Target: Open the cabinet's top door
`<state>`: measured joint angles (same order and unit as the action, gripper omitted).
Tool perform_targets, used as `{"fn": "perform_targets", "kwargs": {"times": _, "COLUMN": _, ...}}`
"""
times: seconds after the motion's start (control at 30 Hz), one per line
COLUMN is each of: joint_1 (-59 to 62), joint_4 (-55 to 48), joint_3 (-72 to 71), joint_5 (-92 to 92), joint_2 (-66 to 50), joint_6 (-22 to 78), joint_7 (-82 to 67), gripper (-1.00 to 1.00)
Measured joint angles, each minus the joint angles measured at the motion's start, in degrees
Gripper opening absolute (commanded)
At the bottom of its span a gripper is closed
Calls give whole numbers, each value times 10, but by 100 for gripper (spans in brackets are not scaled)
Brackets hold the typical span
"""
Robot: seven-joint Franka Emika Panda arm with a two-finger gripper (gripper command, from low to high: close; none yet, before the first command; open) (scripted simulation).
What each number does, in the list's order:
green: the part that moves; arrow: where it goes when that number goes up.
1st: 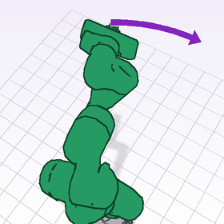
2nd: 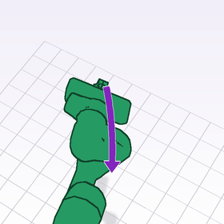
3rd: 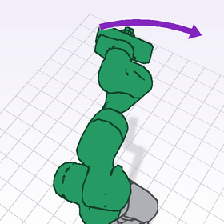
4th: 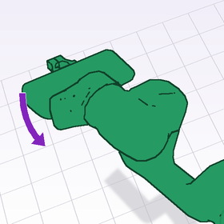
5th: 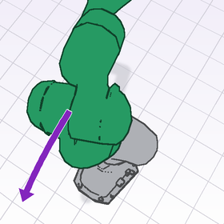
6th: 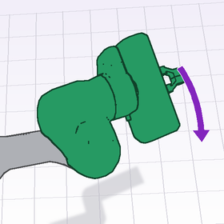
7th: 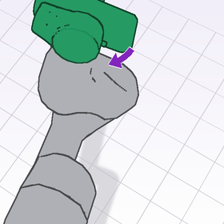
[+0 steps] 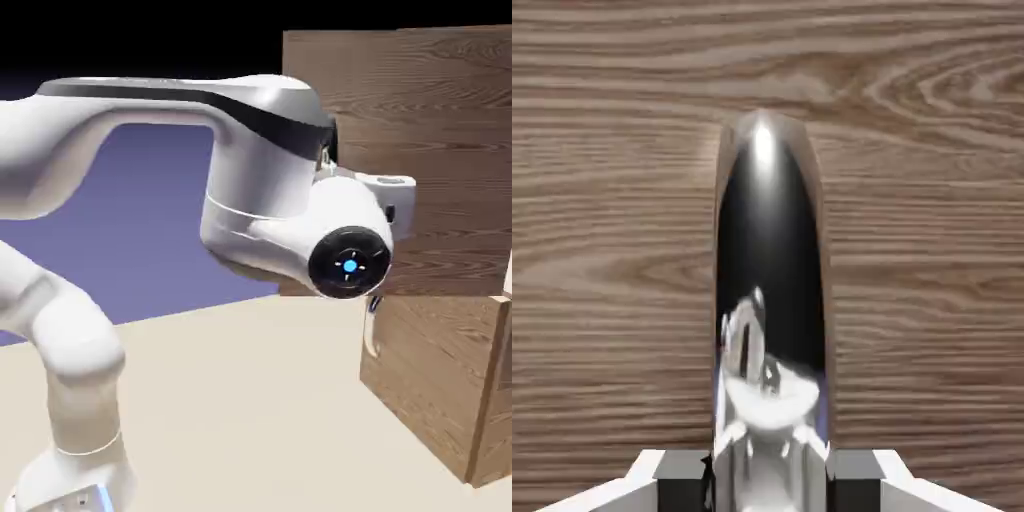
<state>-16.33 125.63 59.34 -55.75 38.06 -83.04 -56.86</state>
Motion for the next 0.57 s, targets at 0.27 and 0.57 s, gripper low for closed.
{"fn": "perform_targets", "kwargs": {"times": 0.27, "joint_1": -158, "joint_4": -125, "joint_3": 162, "joint_5": 44, "joint_2": -27, "joint_6": 123, "joint_7": 4, "gripper": -100}}
{"fn": "perform_targets", "kwargs": {"times": 0.57, "joint_1": -344, "joint_4": -265, "joint_3": 301, "joint_5": 103, "joint_2": 27, "joint_6": 210, "joint_7": 44, "gripper": -100}}
